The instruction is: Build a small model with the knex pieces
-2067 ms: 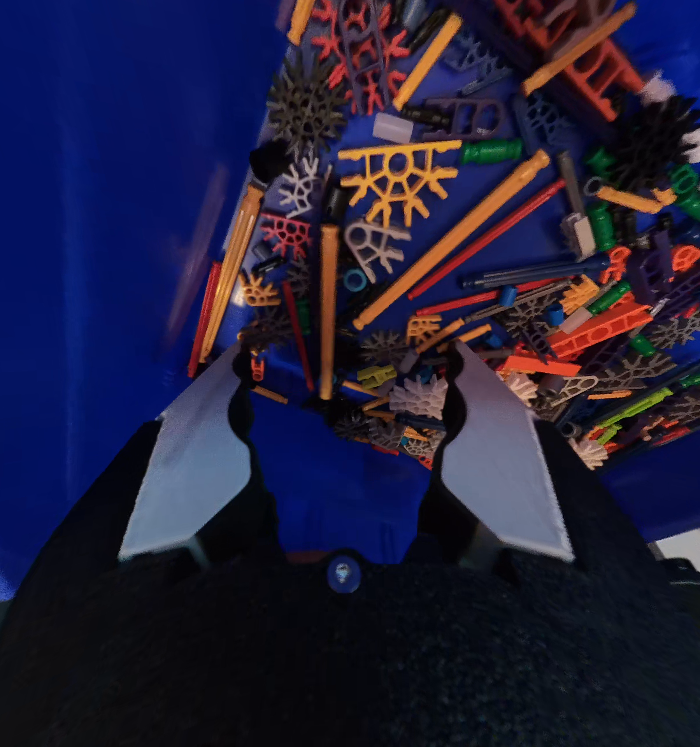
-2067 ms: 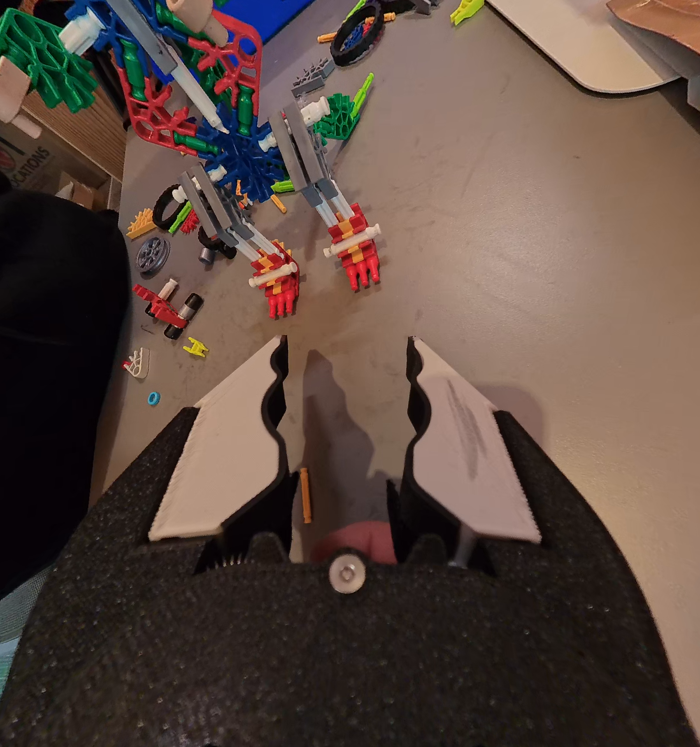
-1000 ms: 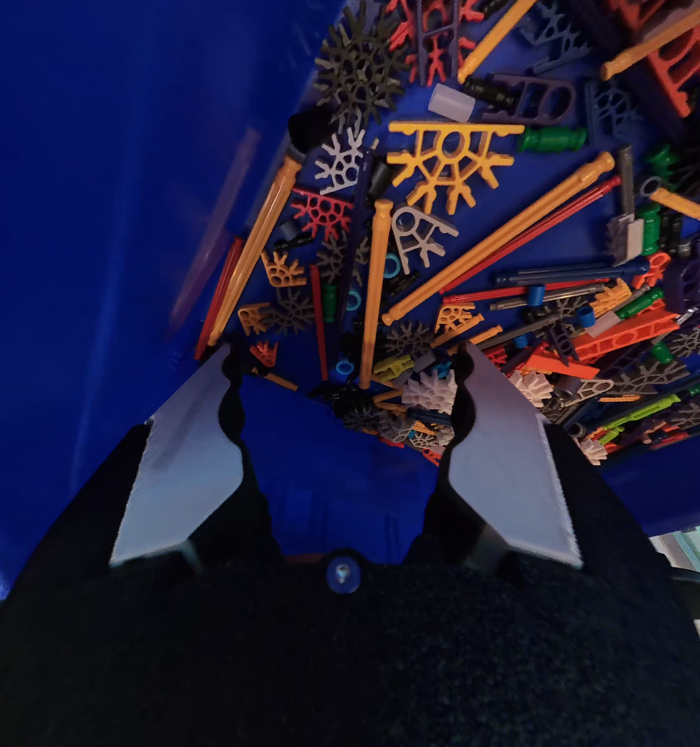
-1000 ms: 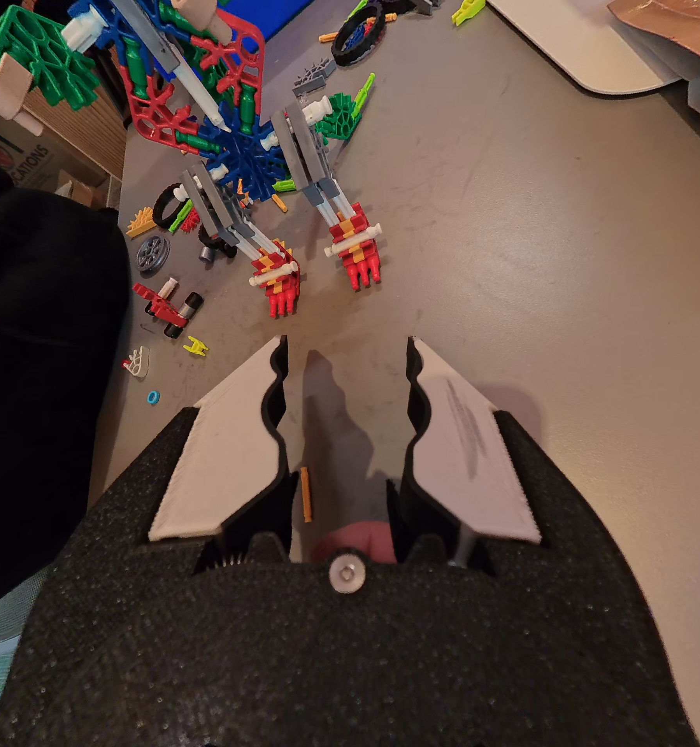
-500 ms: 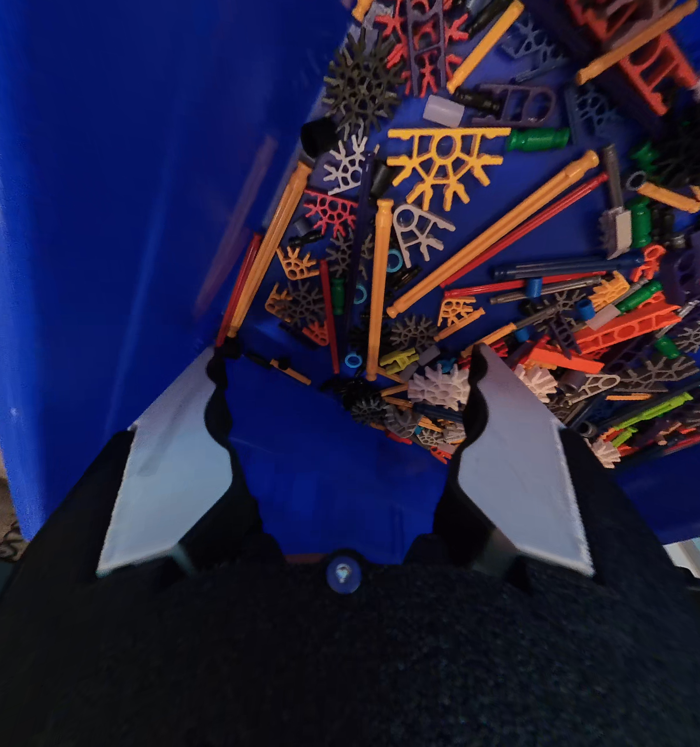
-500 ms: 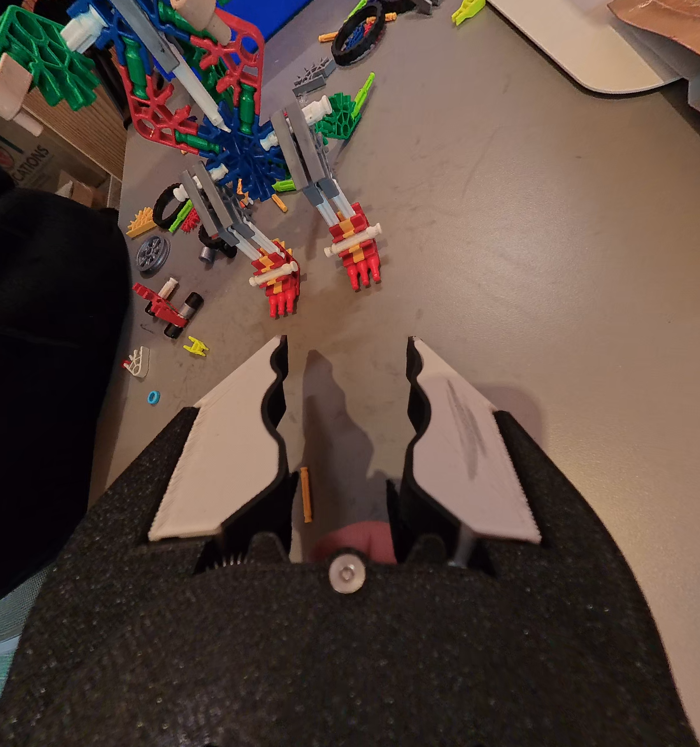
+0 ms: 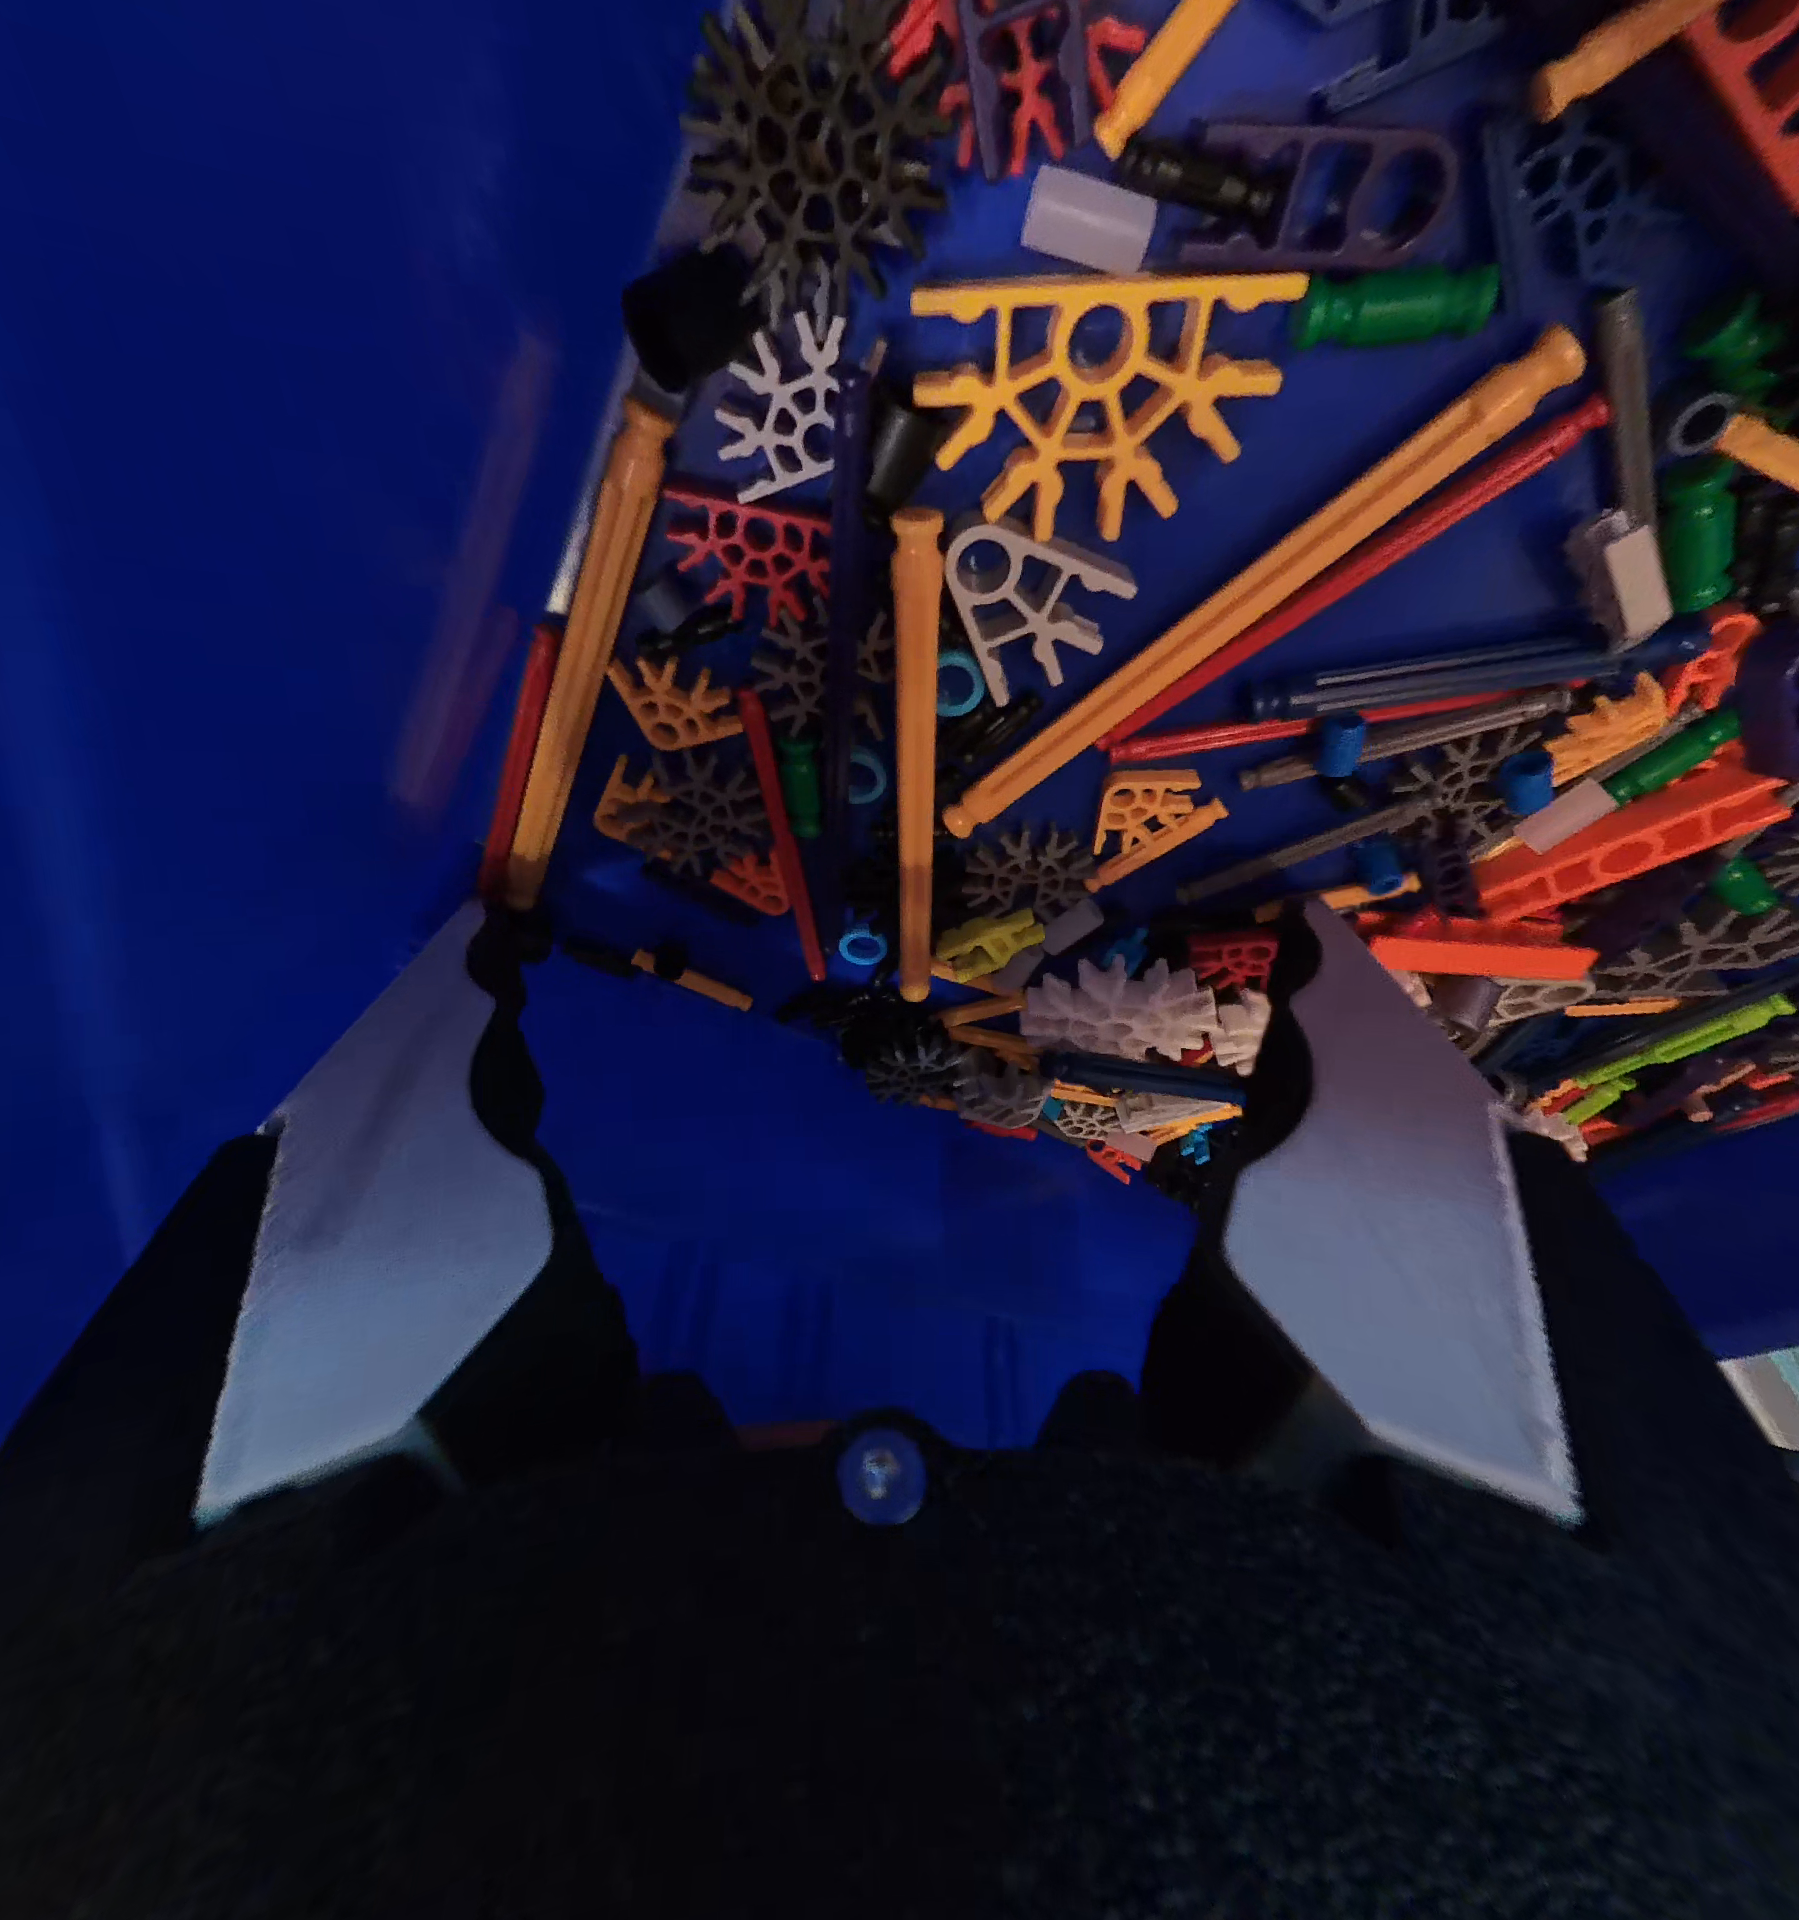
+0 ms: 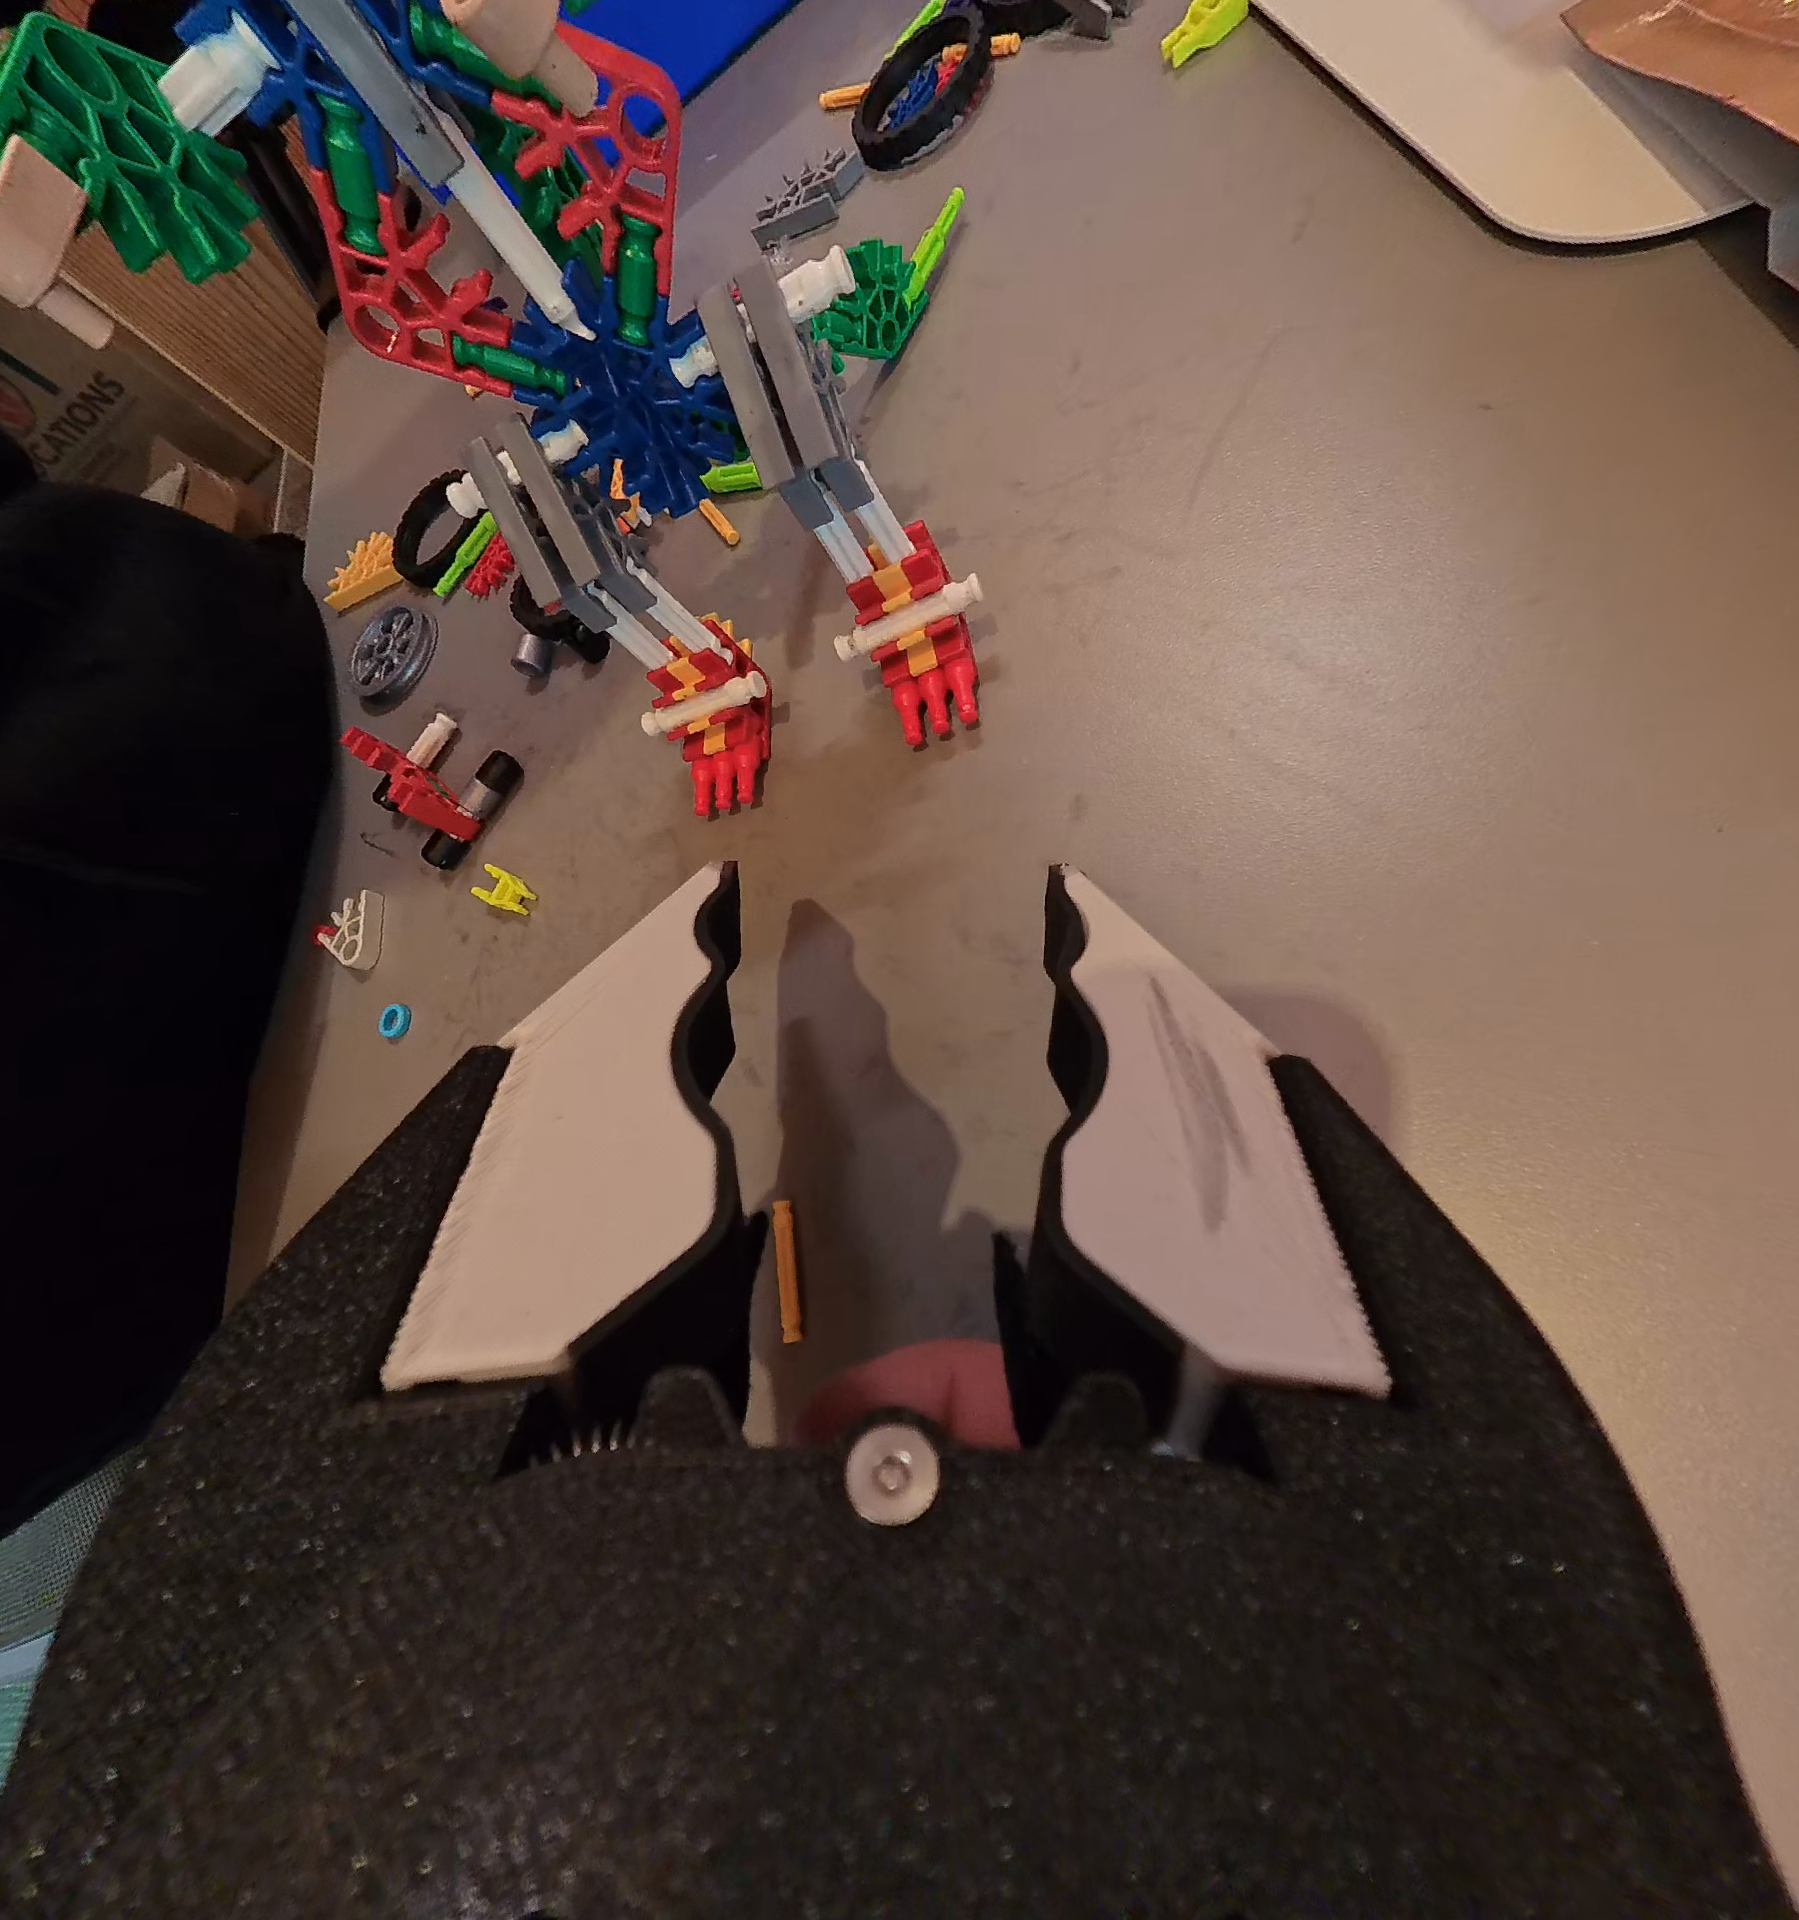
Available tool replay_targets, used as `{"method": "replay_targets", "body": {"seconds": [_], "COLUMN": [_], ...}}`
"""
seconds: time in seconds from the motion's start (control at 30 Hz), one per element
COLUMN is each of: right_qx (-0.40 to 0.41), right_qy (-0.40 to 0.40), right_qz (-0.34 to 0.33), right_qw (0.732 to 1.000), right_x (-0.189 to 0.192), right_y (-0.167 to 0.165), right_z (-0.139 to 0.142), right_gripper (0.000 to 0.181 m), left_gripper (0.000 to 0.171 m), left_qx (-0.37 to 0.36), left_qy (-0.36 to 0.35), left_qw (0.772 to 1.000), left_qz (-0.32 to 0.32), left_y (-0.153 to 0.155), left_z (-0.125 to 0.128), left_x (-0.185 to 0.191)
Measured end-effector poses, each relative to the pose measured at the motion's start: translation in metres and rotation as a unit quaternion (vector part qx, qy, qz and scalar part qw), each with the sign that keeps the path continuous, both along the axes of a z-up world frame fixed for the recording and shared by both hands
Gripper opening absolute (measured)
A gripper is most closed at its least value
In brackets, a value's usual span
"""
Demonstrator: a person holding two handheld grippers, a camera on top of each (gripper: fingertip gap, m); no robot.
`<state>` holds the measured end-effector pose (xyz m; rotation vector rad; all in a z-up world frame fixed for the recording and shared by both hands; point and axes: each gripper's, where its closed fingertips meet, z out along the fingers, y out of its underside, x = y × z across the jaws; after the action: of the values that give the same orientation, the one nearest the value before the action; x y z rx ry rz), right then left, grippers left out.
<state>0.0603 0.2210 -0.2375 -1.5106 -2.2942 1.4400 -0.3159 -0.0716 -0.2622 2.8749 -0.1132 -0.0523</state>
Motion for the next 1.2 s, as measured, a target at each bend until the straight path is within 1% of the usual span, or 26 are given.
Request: {"method": "replay_targets", "body": {"seconds": [0.1,0.17,0.2,0.23,0.27,0.33,0.4,0.43,0.5,0.57,0.6,0.87,0.93,1.07,1.1,1.13,1.17,1.2], "right_qx": [0.001,0.001,0.002,0.002,0.001,0.000,0.000,0.000,-0.001,0.000,0.001,0.001,0.001,0.001,0.001,0.000,0.000,0.000], "right_qy": [0.000,0.001,0.000,0.000,0.000,-0.001,-0.001,-0.001,-0.001,-0.001,0.000,0.000,0.000,0.000,0.000,0.000,0.000,0.000], "right_qz": [0.000,0.001,0.001,0.001,0.001,0.000,0.000,0.000,0.000,0.000,0.000,0.001,0.001,0.001,0.001,0.001,0.000,0.000], "right_qw": [1.000,1.000,1.000,1.000,1.000,1.000,1.000,1.000,1.000,1.000,1.000,1.000,1.000,1.000,1.000,1.000,1.000,1.000], "right_x": [0.000,0.000,0.000,0.000,0.000,0.000,0.000,0.000,0.000,0.000,0.000,0.000,0.000,0.000,0.000,0.000,0.000,0.000], "right_y": [0.000,0.000,0.000,0.000,0.000,0.000,0.000,0.000,0.000,0.000,0.000,0.000,0.000,0.000,0.000,0.000,0.000,0.000], "right_z": [0.000,0.000,0.000,0.000,0.000,0.000,0.000,0.000,0.000,0.000,0.000,0.000,0.000,0.000,0.000,0.000,0.000,0.000], "right_gripper": [0.058,0.058,0.058,0.058,0.058,0.058,0.058,0.058,0.058,0.058,0.058,0.058,0.058,0.058,0.058,0.058,0.058,0.058], "left_gripper": [0.140,0.138,0.124,0.114,0.111,0.110,0.110,0.111,0.115,0.124,0.125,0.127,0.127,0.137,0.135,0.136,0.141,0.141], "left_qx": [-0.004,-0.004,-0.002,0.009,0.014,0.013,0.028,0.030,0.007,-0.010,-0.021,-0.041,-0.035,-0.062,-0.066,-0.071,-0.077,-0.082], "left_qy": [0.000,0.001,-0.013,-0.017,-0.018,-0.005,0.004,0.010,0.040,0.041,0.044,0.041,0.022,0.011,0.012,0.018,0.030,0.035], "left_qw": [1.000,1.000,1.000,1.000,1.000,1.000,0.999,0.999,0.999,0.999,0.999,0.998,0.999,0.998,0.997,0.997,0.996,0.995], "left_qz": [-0.003,-0.009,-0.009,-0.012,-0.016,-0.021,-0.017,-0.014,-0.010,-0.007,-0.010,-0.014,-0.017,-0.030,-0.030,-0.031,-0.040,-0.043], "left_y": [-0.002,-0.002,-0.002,0.002,0.003,0.000,0.003,0.004,-0.004,-0.009,-0.011,-0.018,-0.017,-0.026,-0.027,-0.028,-0.030,-0.032], "left_z": [0.000,0.000,0.001,0.001,0.002,0.005,0.011,0.013,0.014,0.010,0.008,0.007,0.003,0.001,0.002,0.003,0.004,0.005], "left_x": [0.001,0.000,0.005,0.008,0.010,0.007,0.003,0.000,-0.013,-0.013,-0.014,-0.019,-0.015,-0.015,-0.017,-0.019,-0.023,-0.025]}}
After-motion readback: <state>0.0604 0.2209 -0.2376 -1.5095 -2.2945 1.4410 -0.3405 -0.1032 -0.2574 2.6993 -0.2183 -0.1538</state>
